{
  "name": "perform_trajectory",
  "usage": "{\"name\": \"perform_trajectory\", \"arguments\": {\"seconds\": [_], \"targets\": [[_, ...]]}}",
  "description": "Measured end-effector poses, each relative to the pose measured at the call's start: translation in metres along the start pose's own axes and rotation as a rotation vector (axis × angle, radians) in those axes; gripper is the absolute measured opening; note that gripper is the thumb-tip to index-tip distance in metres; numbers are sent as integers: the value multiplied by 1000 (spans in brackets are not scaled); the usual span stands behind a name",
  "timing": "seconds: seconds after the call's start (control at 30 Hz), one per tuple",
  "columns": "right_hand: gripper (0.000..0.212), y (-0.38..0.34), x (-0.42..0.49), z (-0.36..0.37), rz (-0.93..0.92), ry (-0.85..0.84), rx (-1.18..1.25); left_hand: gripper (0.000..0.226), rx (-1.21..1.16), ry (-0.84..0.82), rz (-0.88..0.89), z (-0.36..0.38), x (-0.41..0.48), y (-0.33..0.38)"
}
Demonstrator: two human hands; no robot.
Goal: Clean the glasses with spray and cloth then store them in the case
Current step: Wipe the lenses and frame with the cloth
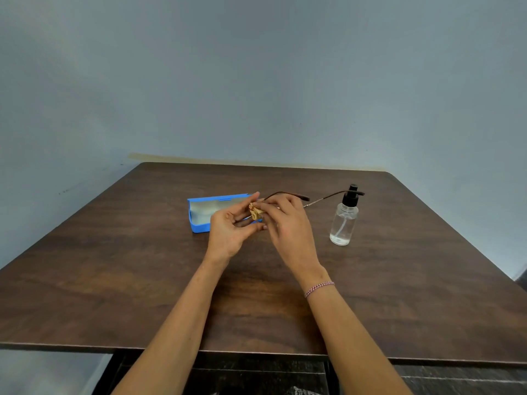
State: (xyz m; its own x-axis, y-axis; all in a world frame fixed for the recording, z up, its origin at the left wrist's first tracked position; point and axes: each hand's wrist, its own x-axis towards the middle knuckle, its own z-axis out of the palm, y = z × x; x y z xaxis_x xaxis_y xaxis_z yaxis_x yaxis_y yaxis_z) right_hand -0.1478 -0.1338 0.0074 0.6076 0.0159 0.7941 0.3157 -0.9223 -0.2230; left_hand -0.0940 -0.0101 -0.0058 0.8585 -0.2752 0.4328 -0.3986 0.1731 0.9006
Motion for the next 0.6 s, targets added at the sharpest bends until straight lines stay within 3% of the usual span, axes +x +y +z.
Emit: {"name": "perform_trajectory", "arguments": {"seconds": [0.33, 0.5, 0.6], "targets": [[29, 4, -1, -1, 59, 49, 33, 67, -7, -20, -11, 2, -1, 3], [31, 3, -2, -4, -14, 25, 199, 64, -29, -11, -3, -1, -1, 6], [26, 5, -1, -7, -38, 30, 127, 59, -46, 1, -8, 0, -1, 7]]}}
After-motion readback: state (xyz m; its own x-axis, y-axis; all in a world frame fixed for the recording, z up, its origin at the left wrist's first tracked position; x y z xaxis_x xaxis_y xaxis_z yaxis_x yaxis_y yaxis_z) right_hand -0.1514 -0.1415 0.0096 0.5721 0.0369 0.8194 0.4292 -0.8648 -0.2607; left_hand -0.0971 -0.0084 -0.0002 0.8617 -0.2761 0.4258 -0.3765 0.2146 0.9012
